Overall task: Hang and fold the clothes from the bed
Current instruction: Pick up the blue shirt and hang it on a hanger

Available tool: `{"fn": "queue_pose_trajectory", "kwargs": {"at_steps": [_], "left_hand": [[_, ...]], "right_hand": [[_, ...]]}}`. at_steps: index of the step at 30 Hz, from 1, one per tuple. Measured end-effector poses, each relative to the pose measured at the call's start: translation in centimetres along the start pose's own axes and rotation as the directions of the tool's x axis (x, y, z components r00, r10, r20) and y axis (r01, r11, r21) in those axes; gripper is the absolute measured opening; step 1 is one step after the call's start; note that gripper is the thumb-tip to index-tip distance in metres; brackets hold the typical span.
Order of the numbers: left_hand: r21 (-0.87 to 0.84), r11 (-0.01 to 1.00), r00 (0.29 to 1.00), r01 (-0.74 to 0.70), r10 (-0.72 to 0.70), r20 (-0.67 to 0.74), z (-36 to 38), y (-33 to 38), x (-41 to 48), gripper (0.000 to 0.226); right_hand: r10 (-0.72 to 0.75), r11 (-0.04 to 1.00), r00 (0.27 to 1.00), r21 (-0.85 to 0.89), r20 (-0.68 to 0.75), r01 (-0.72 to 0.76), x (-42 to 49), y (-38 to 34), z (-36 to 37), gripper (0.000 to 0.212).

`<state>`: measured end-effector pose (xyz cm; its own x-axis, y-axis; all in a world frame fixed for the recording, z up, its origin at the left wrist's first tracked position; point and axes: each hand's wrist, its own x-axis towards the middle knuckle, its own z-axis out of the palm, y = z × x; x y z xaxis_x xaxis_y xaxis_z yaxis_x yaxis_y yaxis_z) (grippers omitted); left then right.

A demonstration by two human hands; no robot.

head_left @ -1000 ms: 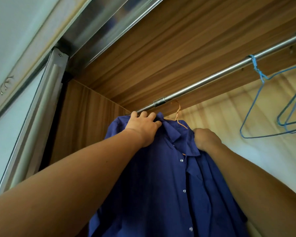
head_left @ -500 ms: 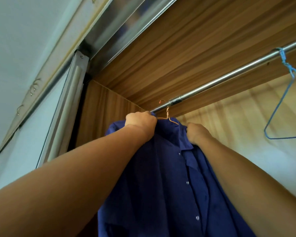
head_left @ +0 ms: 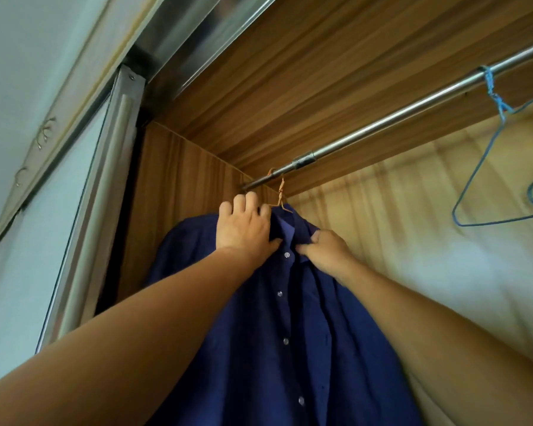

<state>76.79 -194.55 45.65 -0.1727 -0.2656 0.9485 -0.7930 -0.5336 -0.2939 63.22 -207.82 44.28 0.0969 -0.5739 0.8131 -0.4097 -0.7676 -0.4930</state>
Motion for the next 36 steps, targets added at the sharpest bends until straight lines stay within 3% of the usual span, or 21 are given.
{"fn": "queue_pose_trajectory", "kwargs": {"at_steps": [2, 4, 8, 11, 16, 22, 25, 29, 32, 36], "left_hand": [[-0.157, 0.986, 0.996, 0.054, -0.042, 0.079, 0.5, 0.6, -0.2, 0.075], [-0.308, 0.948, 0.984, 0.074, -0.019, 0.177, 0.9, 1.1, -0.2, 0.076], [-0.409, 0.909, 0.969, 0.079, 0.027, 0.247, 1.3, 1.3, 0.1, 0.035], [-0.493, 0.869, 0.965, 0.03, 0.103, 0.241, 1.3, 1.9, 0.8, 0.03], [-0.522, 0.85, 0.908, -0.066, 0.268, 0.322, 1.6, 4.1, 0.3, 0.03], [-0.431, 0.897, 0.934, -0.1, 0.234, 0.27, 1.7, 3.7, -1.6, 0.033], [-0.529, 0.848, 0.917, -0.044, 0.244, 0.315, 2.1, 3.5, -3.3, 0.04], [-0.647, 0.758, 0.794, 0.09, 0.338, 0.506, 2.3, 3.4, -7.6, 0.029], [-0.61, 0.779, 0.672, 0.146, 0.374, 0.639, 1.4, 3.7, -11.7, 0.016], [-0.542, 0.793, 0.52, 0.278, 0.35, 0.779, -0.6, 4.3, -17.1, 0.03]], "right_hand": [[0.048, 0.986, 0.998, 0.156, 0.032, -0.053, -0.3, 0.6, 0.1, 0.021], [0.089, 0.959, 0.996, 0.27, -0.022, -0.08, -0.9, 0.7, -0.1, 0.013], [0.091, 0.96, 0.983, 0.277, -0.157, -0.045, -1.7, 1.3, -1.0, 0.011], [0.129, 0.947, 0.98, 0.313, -0.153, -0.076, -2.4, 1.2, -1.2, 0.023], [0.079, 0.982, 0.995, 0.176, -0.054, -0.069, -4.5, 1.4, 0.4, 0.014], [-0.008, 1.0, 1.0, -0.001, 0.003, 0.008, -4.9, 1.1, 0.0, 0.028], [-0.045, 0.993, 0.997, -0.11, 0.064, 0.052, -6.2, 1.2, -0.5, 0.025], [-0.05, 0.951, 0.974, -0.289, 0.22, 0.114, -9.5, 2.3, -0.9, 0.019], [0.012, 0.905, 0.925, -0.398, 0.38, 0.152, -12.3, 3.2, -0.8, 0.024], [0.114, 0.842, 0.817, -0.492, 0.565, 0.222, -16.4, 4.3, -0.9, 0.025]]}}
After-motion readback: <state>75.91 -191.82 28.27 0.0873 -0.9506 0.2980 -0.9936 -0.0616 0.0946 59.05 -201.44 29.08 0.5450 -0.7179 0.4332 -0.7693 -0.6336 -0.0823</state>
